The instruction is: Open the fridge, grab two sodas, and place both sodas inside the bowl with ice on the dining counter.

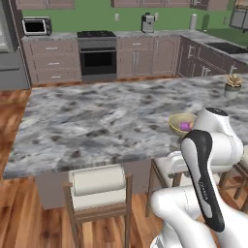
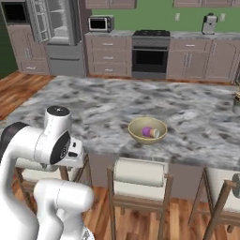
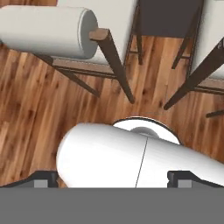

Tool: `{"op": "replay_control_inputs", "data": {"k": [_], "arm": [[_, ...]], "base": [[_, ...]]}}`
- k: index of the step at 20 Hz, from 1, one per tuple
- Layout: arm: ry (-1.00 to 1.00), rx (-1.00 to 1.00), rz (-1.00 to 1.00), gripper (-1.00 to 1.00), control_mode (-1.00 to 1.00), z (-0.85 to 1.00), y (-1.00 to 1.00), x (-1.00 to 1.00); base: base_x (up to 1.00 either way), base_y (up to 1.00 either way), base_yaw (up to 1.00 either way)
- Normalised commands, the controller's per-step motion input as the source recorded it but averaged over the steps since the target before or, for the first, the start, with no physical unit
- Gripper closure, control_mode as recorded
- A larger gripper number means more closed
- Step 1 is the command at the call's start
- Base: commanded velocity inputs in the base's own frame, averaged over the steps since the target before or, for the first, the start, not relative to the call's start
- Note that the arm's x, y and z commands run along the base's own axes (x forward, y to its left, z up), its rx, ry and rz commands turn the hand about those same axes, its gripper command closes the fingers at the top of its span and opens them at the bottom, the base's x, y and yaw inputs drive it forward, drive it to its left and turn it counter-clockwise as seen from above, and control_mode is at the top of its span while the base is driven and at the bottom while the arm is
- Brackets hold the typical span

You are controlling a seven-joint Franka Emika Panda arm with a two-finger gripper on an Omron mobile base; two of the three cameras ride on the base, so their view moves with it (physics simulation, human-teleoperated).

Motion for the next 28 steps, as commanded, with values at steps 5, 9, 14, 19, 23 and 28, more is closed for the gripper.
{"op": "replay_control_inputs", "data": {"k": [5,9,14,19,23,28], "arm": [[0.0,0.0,0.0,-1.0,1.0,0.0,0.0,0.0],[0.0,0.0,0.0,-1.0,1.0,0.0,0.0,0.0],[0.0,0.0,0.0,-1.0,1.0,0.0,0.0,0.0],[0.0,0.0,0.0,-1.0,1.0,0.0,0.0,0.0],[0.0,0.0,0.0,-1.0,1.0,0.0,0.0,0.0],[0.0,0.0,0.0,-1.0,1.0,0.0,0.0,0.0]], "base": [[-0.26,1.0,-0.05],[-0.26,1.0,-0.06],[-0.26,1.0,-0.07],[-0.2,1.0,-0.07],[-0.16,1.0,-0.07],[-0.04,0.98,-0.05]]}}
